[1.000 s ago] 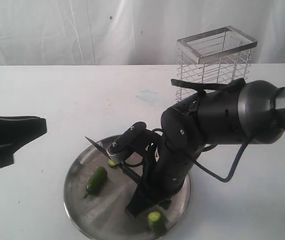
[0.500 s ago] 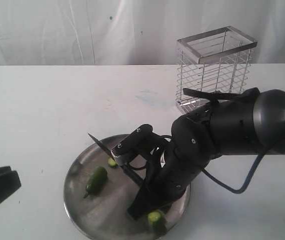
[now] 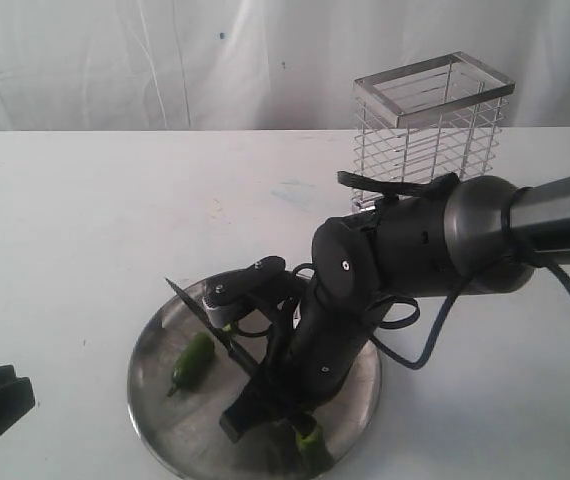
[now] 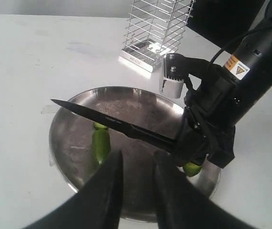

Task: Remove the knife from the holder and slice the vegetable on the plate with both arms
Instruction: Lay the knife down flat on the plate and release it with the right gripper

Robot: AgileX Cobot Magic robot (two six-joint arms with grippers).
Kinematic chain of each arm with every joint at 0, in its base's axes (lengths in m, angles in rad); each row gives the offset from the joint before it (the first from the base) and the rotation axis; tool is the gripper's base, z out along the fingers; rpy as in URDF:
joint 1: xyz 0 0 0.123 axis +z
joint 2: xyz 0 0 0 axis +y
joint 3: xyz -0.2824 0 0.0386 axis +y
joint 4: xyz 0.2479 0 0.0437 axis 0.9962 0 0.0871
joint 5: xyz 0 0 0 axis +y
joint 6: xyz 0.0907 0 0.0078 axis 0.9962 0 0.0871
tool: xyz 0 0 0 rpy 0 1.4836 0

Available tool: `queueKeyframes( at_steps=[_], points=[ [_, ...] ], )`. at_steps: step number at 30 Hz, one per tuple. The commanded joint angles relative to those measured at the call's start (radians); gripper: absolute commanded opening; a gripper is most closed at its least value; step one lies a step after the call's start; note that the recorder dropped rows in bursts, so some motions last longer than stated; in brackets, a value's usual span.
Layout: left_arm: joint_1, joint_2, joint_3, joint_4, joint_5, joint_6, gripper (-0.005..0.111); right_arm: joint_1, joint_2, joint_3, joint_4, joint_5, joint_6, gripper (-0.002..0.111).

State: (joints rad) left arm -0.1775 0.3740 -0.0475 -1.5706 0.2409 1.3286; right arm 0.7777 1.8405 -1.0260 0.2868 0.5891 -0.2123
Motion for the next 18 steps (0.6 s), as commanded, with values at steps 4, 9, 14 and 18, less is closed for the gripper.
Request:
queueKeyframes(
  at_steps=[4, 9, 14, 18],
  points=[
    [-0.004, -0.006, 0.004, -0.030, 0.020, -0.030, 0.028, -0.002, -0.004, -0.009, 0.023, -0.017, -0.020, 0.012],
    [-0.004, -0.006, 0.004, -0.028, 0.017, -0.066, 0.028, -0.002, -0.019, -0.009, 0.023, -0.052, -0.018, 0.040],
    [-0.004, -0.006, 0.004, -0.028, 0.017, -0.066, 0.028, -0.002, -0.087, -0.009, 0.023, -0.075, -0.004, 0.042],
    [-0.004, -0.006, 0.004, -0.028, 0.017, -0.066, 0.028, -0.002, -0.207, 0.025, 0.024, -0.086, 0.004, 0.042]
  ],
)
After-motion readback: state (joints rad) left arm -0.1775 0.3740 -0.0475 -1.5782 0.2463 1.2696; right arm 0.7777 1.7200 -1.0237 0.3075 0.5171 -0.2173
